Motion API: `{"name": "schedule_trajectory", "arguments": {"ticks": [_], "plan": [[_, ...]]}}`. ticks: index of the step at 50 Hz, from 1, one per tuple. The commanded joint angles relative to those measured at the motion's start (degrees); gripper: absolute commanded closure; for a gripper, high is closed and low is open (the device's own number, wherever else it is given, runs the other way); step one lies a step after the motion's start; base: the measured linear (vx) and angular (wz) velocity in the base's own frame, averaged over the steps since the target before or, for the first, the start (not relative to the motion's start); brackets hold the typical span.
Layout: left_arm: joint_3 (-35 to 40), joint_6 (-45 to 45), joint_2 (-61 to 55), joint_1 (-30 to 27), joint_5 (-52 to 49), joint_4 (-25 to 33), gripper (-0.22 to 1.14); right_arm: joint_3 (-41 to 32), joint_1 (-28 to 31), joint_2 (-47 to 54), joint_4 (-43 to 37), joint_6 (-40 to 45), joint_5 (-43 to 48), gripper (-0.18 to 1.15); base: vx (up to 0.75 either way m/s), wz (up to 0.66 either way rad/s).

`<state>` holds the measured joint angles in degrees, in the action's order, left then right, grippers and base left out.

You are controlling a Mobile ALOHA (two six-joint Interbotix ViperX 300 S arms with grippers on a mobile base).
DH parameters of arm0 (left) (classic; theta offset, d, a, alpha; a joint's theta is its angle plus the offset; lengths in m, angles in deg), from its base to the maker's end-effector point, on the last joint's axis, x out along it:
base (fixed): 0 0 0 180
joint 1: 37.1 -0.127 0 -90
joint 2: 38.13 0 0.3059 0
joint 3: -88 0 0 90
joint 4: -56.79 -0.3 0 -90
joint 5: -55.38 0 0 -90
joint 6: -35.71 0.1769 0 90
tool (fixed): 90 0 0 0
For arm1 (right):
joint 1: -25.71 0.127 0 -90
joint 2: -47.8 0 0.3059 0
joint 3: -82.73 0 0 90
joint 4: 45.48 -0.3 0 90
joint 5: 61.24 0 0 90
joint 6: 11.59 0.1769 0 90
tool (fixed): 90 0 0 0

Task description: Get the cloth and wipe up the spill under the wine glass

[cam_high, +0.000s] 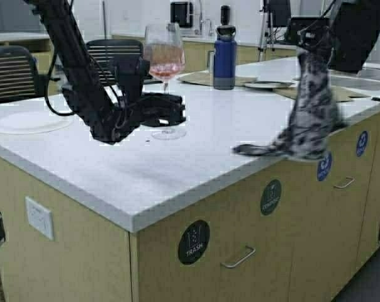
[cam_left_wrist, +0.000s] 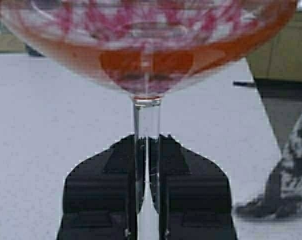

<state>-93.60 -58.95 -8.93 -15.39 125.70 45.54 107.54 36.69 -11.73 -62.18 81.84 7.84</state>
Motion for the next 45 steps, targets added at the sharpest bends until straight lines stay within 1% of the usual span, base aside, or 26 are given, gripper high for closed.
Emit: {"name": "schedule_trajectory", "arguments": {"ticks": [1, 19, 27, 33, 45], "plan": [[2.2, 0.18, -0.88, 0.53, 0.79, 0.0, 0.57, -0.44, 0.18, -2.37, 0.18, -0.09, 1.76, 0.91, 0.0, 0.0], [3.96, 0.35, -4.92, 0.88, 1.23, 0.0, 0.57, 0.0, 0.18, -1.85, 0.62, -0.09, 1.85, 0.91, 0.0, 0.0], [4.39, 0.7, -5.98, 0.88, 1.23, -0.09, 0.54, 0.18, 0.18, -1.49, 0.7, -0.09, 1.76, 0.91, 0.0, 0.0], [4.39, 1.14, -6.33, 1.23, 1.41, 0.0, 0.48, 0.26, 0.18, -1.41, 0.79, -0.09, 1.85, 0.91, 0.0, 0.0], [5.8, 1.23, -7.82, 2.02, 2.99, -0.62, 0.29, 0.35, 0.18, -1.41, 1.14, -0.09, 1.85, 0.91, 0.0, 0.0]]}}
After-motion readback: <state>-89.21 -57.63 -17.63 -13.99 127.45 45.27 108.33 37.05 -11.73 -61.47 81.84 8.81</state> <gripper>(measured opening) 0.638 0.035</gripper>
